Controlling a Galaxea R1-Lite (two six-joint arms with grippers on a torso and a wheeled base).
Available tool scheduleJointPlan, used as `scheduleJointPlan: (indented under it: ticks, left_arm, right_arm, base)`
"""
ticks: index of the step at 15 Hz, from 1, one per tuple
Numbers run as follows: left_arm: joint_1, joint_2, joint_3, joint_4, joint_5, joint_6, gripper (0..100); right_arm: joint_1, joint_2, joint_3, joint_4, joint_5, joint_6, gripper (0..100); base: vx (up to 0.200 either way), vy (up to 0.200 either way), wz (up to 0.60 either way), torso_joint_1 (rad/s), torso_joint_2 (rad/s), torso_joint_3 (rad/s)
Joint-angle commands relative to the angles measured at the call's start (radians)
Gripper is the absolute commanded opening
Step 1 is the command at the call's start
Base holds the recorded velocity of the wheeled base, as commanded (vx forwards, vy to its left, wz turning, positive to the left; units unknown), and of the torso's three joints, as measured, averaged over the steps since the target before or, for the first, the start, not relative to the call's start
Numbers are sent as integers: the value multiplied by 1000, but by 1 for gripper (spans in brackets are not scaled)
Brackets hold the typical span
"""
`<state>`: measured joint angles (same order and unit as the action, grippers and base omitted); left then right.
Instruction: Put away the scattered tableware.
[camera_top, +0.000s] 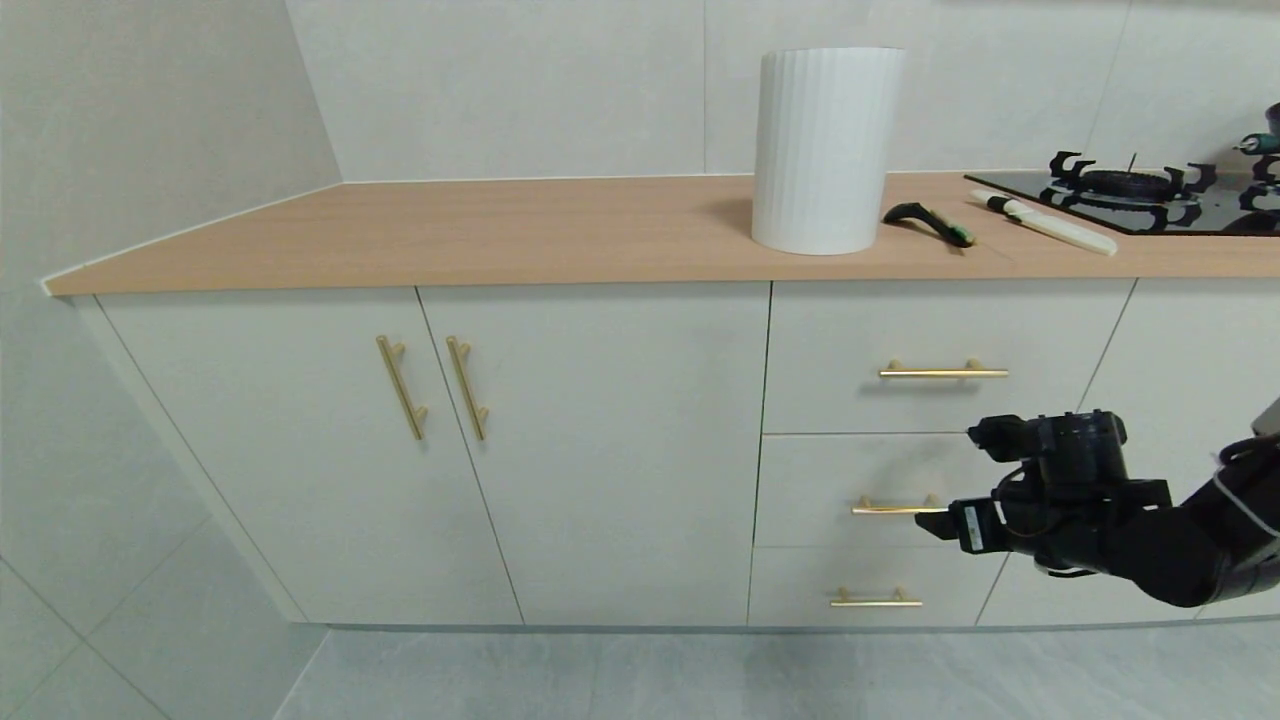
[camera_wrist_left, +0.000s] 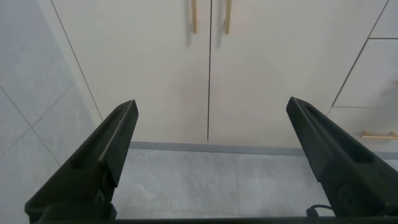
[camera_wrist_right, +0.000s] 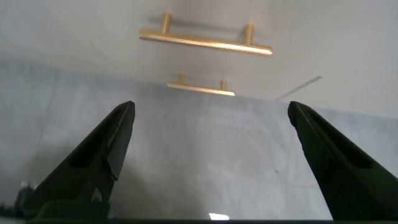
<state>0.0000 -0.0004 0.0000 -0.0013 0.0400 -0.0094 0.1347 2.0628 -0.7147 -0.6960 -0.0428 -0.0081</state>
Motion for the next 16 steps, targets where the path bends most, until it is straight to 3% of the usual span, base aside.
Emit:
scheduleJointPlan:
  ticks: [1, 4, 16]
  left_arm:
    - [0, 0, 0, -2, 0, 0, 100]
    - [0, 0, 0, 0, 0, 0, 100]
    - [0, 0, 0, 0, 0, -1, 100]
  right_arm:
    - [28, 131, -6, -97, -43, 22, 100]
    - [37, 244, -34, -289, -95, 20, 100]
    - [25, 422, -229, -358, -175, 76, 100]
  base:
    - [0, 0, 0, 0, 0, 0]
    - [0, 0, 0, 0, 0, 0]
    - [0, 0, 0, 0, 0, 0]
